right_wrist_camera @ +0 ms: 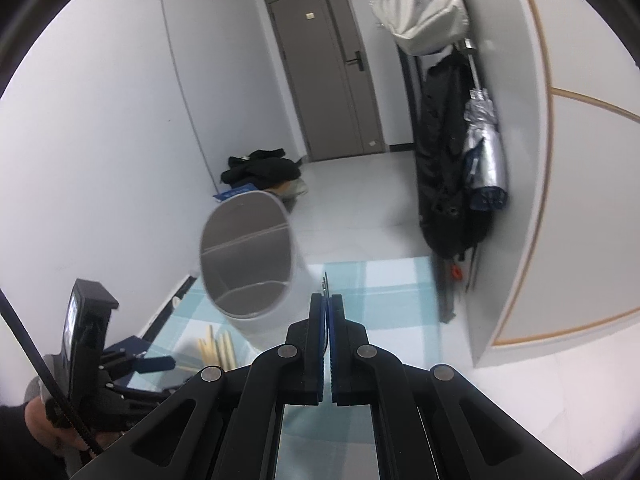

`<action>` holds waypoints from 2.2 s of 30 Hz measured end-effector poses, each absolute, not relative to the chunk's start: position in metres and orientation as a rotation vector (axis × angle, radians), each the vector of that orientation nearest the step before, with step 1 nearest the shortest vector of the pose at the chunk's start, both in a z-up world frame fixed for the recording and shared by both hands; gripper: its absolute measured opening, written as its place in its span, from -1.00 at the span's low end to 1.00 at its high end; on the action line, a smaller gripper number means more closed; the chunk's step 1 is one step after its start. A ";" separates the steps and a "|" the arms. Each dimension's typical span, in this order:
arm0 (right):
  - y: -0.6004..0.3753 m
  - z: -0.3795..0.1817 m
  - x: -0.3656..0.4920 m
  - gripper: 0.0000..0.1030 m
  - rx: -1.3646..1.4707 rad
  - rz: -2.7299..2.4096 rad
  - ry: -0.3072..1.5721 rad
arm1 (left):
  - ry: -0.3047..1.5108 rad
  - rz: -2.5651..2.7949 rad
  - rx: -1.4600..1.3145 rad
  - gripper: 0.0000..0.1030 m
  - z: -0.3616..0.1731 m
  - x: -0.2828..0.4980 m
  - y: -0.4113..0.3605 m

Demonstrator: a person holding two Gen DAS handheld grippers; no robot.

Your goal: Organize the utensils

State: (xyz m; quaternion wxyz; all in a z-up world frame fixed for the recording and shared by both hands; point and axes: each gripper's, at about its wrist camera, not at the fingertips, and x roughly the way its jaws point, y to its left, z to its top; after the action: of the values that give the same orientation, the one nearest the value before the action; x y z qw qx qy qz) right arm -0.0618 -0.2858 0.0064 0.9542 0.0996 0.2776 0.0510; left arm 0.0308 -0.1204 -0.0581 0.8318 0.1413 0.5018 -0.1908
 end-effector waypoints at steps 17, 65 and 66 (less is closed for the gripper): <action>-0.315 0.005 -0.071 -0.97 0.263 0.091 0.584 | 1.217 -0.236 0.189 0.30 -0.072 0.070 -0.023; -0.279 0.014 -0.063 -0.95 0.269 0.188 0.597 | 1.352 0.034 -0.785 -0.99 -0.092 0.101 0.017; -0.278 0.014 -0.062 -0.95 0.267 0.188 0.597 | 1.331 0.020 -0.776 -0.99 -0.087 0.100 0.017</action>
State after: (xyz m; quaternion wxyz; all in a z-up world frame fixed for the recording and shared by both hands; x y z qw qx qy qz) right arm -0.0622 -0.2783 0.0140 0.9427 0.1310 0.2926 0.0921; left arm 0.0996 0.0173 -0.0869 0.7176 -0.3507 0.6017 0.0090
